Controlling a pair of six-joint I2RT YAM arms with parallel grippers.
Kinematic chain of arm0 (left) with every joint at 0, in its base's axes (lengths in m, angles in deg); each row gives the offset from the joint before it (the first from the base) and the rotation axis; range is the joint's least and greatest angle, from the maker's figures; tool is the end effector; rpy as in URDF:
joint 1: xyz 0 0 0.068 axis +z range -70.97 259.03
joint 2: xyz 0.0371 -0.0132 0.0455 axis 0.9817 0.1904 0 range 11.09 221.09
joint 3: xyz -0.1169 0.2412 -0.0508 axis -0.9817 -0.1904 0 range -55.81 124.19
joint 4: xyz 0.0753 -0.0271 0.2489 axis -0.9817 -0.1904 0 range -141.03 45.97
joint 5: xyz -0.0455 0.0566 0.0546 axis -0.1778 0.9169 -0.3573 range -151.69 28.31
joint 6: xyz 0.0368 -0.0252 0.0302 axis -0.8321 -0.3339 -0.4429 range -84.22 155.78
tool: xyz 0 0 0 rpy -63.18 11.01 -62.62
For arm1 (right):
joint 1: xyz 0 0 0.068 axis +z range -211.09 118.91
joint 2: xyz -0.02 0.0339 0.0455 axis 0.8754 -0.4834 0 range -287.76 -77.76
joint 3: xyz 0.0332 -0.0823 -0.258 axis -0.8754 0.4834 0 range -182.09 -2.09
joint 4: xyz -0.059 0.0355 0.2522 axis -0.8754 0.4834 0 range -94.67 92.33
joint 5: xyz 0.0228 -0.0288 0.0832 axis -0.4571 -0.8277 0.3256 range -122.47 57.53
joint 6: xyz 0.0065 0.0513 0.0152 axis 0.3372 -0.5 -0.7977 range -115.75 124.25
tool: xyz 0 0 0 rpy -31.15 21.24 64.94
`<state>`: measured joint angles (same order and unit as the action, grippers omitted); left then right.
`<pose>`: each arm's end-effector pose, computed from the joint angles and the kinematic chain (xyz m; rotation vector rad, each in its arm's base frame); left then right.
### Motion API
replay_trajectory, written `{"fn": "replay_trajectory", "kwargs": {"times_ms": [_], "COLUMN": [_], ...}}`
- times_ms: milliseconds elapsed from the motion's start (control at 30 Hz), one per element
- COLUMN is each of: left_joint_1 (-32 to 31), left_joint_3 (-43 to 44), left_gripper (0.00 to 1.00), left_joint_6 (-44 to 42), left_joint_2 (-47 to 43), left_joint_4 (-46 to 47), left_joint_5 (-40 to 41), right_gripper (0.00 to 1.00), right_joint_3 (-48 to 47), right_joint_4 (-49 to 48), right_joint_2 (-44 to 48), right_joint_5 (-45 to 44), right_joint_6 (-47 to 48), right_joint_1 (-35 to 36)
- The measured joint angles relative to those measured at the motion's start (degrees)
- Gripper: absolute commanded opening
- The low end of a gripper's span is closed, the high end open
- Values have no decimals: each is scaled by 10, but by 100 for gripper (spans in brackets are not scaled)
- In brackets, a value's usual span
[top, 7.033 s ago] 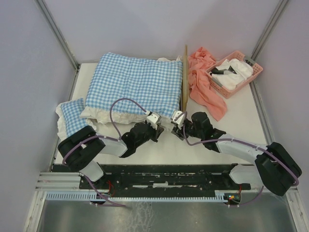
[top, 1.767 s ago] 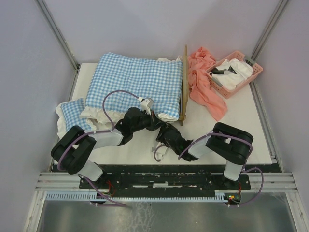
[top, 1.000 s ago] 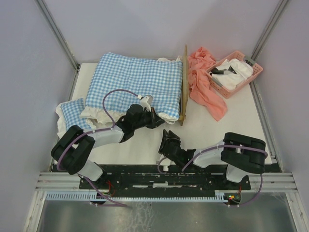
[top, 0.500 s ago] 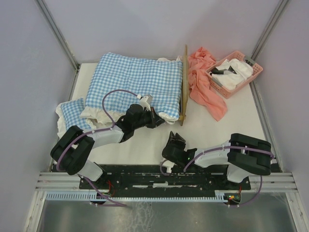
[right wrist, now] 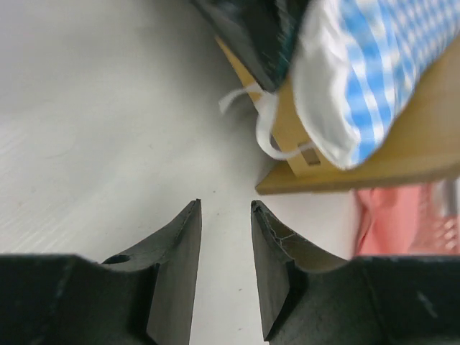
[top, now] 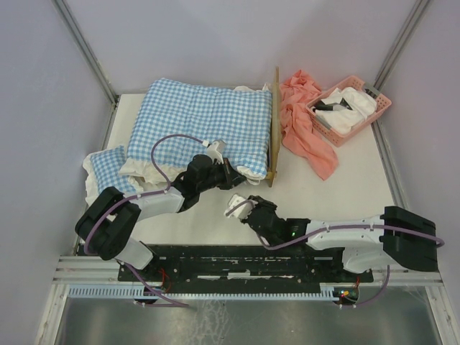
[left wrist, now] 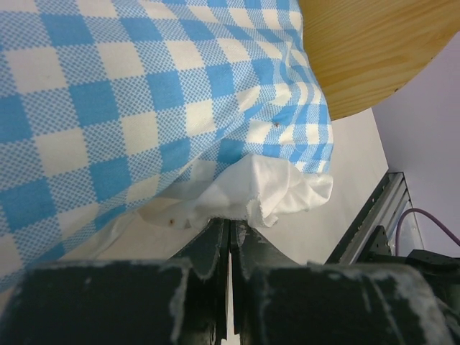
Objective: Set up the pet bed
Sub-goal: Tie the ropes to the bed frame.
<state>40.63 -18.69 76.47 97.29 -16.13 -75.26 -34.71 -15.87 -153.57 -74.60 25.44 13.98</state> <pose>0.2374 -0.1988 0.1919 0.1291 2.1041 -1.1090 0.0901 0.2452 0.1923 -1.1654 1.5993 -0.1783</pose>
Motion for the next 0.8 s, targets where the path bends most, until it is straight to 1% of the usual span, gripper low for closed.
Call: {"fn": "replay_trajectory", "kwargs": {"times_ms": [67, 100, 167, 267, 333, 500, 700, 800], "left_joint_1": [0, 0, 0, 0, 0, 0, 1, 1], "left_joint_3": [0, 0, -1, -4, -7, -13, -15, -17], "left_gripper": [3, 3, 3, 3, 3, 3, 3, 3], "left_joint_6": [8, 13, 22, 33, 40, 52, 59, 61], "left_joint_2": [0, 0, 0, 0, 0, -6, -21, -29], "left_joint_4": [3, 5, 9, 14, 16, 17, 12, 8], "left_joint_5": [0, 1, 2, 9, 13, 24, 33, 39], "right_gripper": [43, 44, 47, 53, 54, 55, 57, 59], "right_joint_3": [16, 27, 54, 109, 136, 136, 107, 94], "right_joint_4": [1, -2, -24, -82, -120, -208, -402, -490], "right_joint_2": [16, 31, 59, 84, 69, -27, -204, -271], "right_joint_5": [-3, 9, 33, 54, 72, 101, 106, 101], "right_joint_6": [-98, -148, -215, -290, -330, -388, -395, -384], "right_joint_1": [-28, -54, -93, -124, -139, -160, -161, -161]}}
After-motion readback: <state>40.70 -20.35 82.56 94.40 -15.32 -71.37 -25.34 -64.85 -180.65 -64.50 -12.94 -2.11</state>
